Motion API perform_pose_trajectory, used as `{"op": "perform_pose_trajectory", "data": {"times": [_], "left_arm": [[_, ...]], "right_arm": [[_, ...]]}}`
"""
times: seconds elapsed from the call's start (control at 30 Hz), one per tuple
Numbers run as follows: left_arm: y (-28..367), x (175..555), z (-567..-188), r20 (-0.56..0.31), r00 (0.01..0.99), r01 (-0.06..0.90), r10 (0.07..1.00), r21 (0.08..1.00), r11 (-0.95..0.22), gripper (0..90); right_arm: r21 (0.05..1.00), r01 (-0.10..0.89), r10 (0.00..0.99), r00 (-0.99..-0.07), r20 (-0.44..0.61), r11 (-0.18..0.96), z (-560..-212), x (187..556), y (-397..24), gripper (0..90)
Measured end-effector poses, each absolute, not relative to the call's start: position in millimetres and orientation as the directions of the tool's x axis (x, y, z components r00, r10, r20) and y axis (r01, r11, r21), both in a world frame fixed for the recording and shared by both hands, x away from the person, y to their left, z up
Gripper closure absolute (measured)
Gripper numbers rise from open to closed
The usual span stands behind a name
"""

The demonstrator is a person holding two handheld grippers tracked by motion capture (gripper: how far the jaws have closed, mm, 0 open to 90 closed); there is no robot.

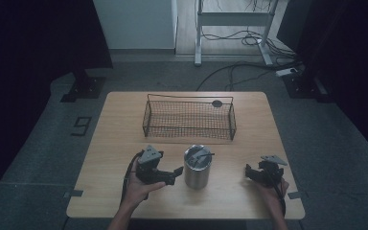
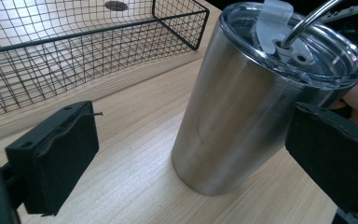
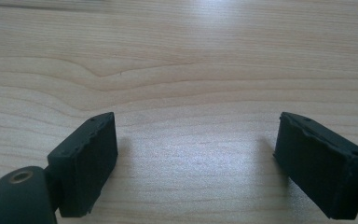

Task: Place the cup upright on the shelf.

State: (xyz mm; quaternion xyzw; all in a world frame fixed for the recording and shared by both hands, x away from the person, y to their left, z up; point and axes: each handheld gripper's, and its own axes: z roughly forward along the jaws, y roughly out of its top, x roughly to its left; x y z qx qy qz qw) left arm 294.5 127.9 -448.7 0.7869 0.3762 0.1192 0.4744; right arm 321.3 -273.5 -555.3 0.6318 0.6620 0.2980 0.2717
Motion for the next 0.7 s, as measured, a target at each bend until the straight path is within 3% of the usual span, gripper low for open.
{"op": "perform_pose_trajectory", "data": {"times": [0.7], "left_arm": [[95.6, 292.5, -457.4, -0.151, 0.753, 0.448, 0.641, 0.83, -0.331, 0.0]], "right_arm": [[0.738, 0.675, 0.999, -0.042, 0.013, 0.019, -555.3, 321.9, -274.1, 12.8]]}}
